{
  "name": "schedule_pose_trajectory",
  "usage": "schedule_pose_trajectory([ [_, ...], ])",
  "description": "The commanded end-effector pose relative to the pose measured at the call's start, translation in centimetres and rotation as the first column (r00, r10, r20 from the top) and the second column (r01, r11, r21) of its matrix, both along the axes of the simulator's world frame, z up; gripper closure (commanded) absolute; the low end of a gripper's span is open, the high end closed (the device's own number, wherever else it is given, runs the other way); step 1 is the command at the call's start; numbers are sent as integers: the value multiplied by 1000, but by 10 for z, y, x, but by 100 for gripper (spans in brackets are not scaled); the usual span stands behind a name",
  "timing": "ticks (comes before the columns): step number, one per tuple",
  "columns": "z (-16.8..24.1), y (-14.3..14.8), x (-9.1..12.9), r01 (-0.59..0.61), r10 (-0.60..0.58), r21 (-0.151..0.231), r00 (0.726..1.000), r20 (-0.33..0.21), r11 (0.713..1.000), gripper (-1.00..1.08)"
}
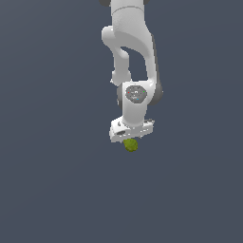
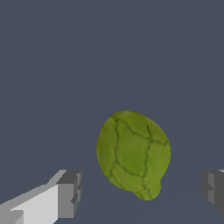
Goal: Pick up the object and move it to a goal position.
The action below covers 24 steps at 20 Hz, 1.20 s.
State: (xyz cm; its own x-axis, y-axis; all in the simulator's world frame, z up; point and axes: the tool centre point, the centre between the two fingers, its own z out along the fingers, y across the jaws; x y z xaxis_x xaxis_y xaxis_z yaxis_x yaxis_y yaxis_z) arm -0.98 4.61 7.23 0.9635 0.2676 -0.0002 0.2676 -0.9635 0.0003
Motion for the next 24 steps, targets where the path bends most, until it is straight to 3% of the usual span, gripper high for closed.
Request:
schedule_pose_trajectory([
  [1,-13,0,-1,-2,2,0,1000,-1,1000,-92],
  [9,-32,1,0,-4,4,0,1000,0,1000,-92],
  [10,-32,1,0,-4,4,0,1000,0,1000,108],
  [24,-26,1,1,-4,4,0,1000,0,1000,108],
])
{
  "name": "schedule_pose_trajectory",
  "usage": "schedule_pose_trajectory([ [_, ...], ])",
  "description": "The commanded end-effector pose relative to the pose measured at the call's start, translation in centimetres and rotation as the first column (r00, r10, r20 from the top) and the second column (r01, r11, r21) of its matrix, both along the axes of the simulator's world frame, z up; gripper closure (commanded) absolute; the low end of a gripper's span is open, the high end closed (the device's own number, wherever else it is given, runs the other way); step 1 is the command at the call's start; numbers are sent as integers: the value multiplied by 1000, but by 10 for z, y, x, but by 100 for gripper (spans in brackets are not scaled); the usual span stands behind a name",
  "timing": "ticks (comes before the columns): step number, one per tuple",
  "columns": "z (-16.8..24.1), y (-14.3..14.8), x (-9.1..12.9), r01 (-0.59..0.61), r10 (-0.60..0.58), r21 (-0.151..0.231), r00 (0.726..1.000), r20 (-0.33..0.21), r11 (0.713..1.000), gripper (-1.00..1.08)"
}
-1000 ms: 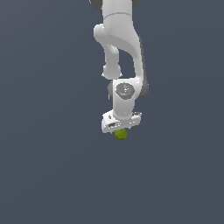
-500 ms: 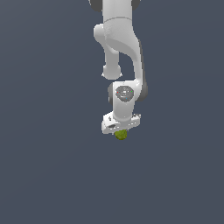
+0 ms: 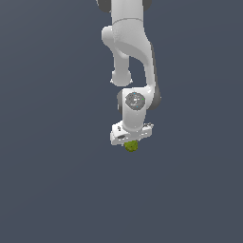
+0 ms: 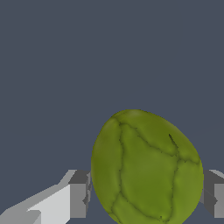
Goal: Pick up the object and move it to a goal position.
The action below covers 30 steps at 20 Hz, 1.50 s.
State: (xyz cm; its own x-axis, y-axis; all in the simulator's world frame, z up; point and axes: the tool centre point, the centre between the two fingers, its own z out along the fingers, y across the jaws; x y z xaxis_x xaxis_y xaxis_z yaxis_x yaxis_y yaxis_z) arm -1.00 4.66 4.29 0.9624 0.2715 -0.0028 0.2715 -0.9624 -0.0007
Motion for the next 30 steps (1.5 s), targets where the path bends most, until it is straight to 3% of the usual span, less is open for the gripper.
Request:
schedule_pose_trajectory([
  [1,6,0,2,0,0,0,1000,3,1000,108],
  [11,65,-1,19,0,0,0,1000,3,1000,108],
  [30,250,-4,74,0,0,1,1000,3,1000,108],
])
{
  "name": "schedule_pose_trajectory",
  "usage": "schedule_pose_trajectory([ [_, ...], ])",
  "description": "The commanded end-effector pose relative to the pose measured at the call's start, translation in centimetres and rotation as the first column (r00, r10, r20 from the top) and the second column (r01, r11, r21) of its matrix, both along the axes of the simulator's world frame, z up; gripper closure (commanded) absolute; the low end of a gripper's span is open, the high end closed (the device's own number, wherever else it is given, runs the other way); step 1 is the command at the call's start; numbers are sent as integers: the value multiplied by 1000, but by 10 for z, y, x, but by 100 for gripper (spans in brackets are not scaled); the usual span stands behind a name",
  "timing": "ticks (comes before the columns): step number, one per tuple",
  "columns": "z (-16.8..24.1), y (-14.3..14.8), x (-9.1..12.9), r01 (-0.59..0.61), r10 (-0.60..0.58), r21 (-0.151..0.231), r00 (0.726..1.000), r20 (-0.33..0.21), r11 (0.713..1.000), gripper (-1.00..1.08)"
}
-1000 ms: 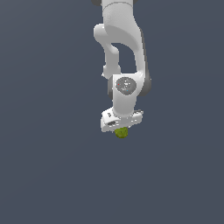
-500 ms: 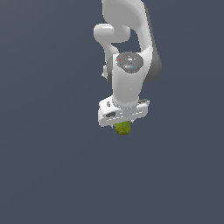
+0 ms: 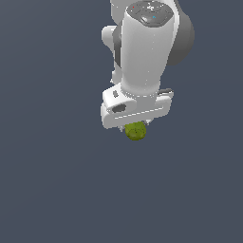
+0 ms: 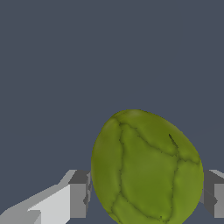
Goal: Pick up the object and move it to a goal position.
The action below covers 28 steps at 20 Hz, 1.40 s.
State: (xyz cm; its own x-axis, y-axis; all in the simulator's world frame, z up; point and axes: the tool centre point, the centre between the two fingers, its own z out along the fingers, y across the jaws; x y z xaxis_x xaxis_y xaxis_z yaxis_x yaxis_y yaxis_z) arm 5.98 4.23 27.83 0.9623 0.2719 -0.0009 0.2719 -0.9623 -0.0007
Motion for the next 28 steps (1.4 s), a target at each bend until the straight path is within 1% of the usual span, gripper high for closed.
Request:
schedule_pose_trajectory([
  [1,22,0,7,0,0,0,1000,1,1000,108],
  [8,70,-1,23,0,0,0,1000,1,1000,108],
  [14,99,-2,33,0,0,0,1000,1,1000,108],
  [21,119,-2,41,0,0,0,1000,1,1000,108],
  [28,126,-2,44,0,0,-1,1000,1,1000,108],
])
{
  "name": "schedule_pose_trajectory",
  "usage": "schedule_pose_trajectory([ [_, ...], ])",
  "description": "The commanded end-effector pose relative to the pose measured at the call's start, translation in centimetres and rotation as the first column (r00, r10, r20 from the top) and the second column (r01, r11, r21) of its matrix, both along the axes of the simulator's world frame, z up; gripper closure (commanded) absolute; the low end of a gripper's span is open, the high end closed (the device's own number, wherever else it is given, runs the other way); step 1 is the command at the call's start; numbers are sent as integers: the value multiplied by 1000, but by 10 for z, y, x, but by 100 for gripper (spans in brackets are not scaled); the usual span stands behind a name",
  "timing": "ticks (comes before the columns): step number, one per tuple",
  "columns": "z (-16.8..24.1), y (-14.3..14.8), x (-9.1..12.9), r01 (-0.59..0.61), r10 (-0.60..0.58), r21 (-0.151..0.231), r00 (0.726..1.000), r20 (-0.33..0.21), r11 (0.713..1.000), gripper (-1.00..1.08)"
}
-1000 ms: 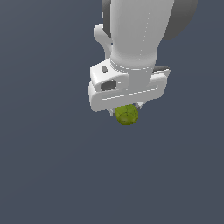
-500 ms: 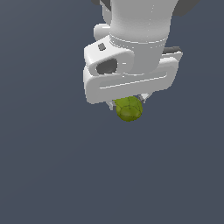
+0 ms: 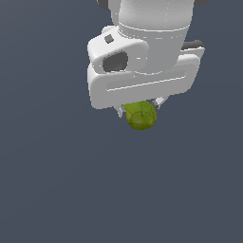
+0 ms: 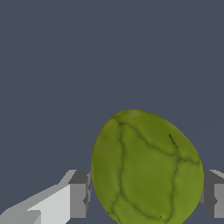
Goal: Pick up the object and move it to a goal position.
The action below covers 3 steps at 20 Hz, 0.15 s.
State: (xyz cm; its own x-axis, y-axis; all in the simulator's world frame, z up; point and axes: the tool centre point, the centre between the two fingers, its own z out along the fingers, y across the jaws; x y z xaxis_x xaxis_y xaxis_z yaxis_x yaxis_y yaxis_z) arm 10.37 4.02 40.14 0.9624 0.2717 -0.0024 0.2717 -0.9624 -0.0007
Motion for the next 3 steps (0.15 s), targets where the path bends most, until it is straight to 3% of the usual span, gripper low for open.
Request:
schedule_pose_trajectory([
  [1,3,0,1,0,0,0,1000,2,1000,108],
  [3,3,0,1,0,0,0,1000,2,1000,108],
])
